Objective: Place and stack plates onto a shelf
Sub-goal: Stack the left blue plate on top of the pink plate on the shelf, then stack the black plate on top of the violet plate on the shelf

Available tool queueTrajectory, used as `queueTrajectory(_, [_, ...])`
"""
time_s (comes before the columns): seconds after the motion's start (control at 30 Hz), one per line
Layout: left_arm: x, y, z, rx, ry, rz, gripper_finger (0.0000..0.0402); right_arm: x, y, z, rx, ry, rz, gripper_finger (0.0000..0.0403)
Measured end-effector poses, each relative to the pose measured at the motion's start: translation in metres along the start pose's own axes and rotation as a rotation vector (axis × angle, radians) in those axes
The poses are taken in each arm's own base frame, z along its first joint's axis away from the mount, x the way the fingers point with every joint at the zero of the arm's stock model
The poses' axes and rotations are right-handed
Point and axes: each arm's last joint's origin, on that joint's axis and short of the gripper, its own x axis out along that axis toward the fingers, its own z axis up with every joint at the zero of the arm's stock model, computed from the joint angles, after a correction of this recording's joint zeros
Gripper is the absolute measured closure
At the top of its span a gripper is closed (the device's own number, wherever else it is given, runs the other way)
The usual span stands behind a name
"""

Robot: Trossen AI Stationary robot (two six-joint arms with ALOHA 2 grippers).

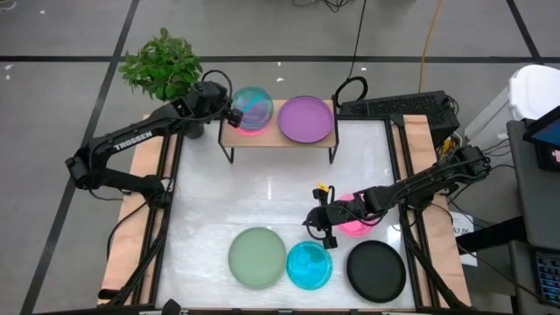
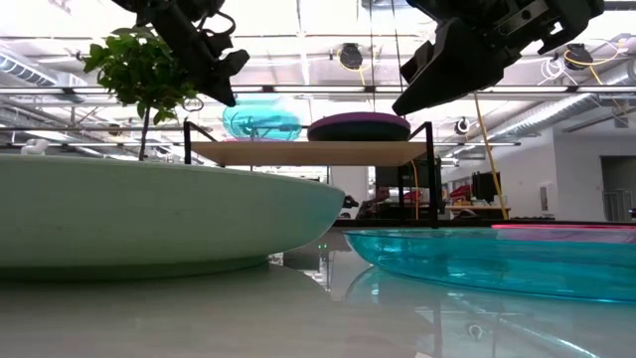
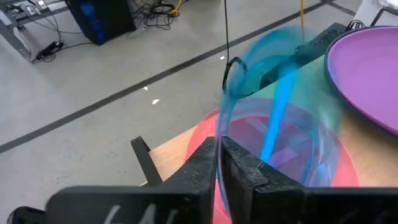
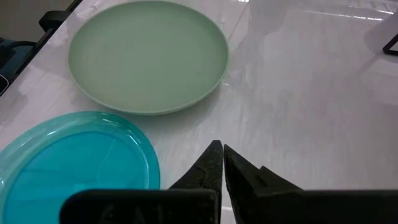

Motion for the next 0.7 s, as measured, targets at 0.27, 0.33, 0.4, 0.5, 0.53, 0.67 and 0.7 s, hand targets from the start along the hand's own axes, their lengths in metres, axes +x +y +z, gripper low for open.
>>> queueTrajectory(0.27, [0.000,0.000,-0.001,-0.007,0.005,0.001,0.0345,0.000,0.000,0.000,0.000,0.000,0.000,0.0403])
queueTrajectory(0.33, [0.000,0.000,-0.001,-0.007,0.005,0.001,0.0344,0.000,0.000,0.000,0.000,0.000,0.000,0.0403])
queueTrajectory(0.4, [-0.001,-0.001,-0.001,-0.001,0.005,-0.004,0.0344,0.000,0.000,0.000,0.000,0.000,0.000,0.0403])
queueTrajectory(0.5, [-0.002,-0.006,-0.001,0.031,0.005,-0.026,0.0344,0.000,0.000,0.000,0.000,0.000,0.000,0.0403])
queueTrajectory(0.53, [-0.003,-0.009,-0.002,0.049,0.006,-0.046,0.0344,0.000,0.000,0.000,0.000,0.000,0.000,0.0403])
queueTrajectory(0.67, [-0.011,-0.021,-0.004,0.123,0.013,-0.159,0.0344,0.000,0.000,0.000,0.001,0.000,0.000,0.0403])
queueTrajectory(0.7, [-0.014,-0.025,-0.005,0.140,0.009,-0.193,0.0344,0.000,0.000,0.000,0.001,0.000,0.000,0.0403])
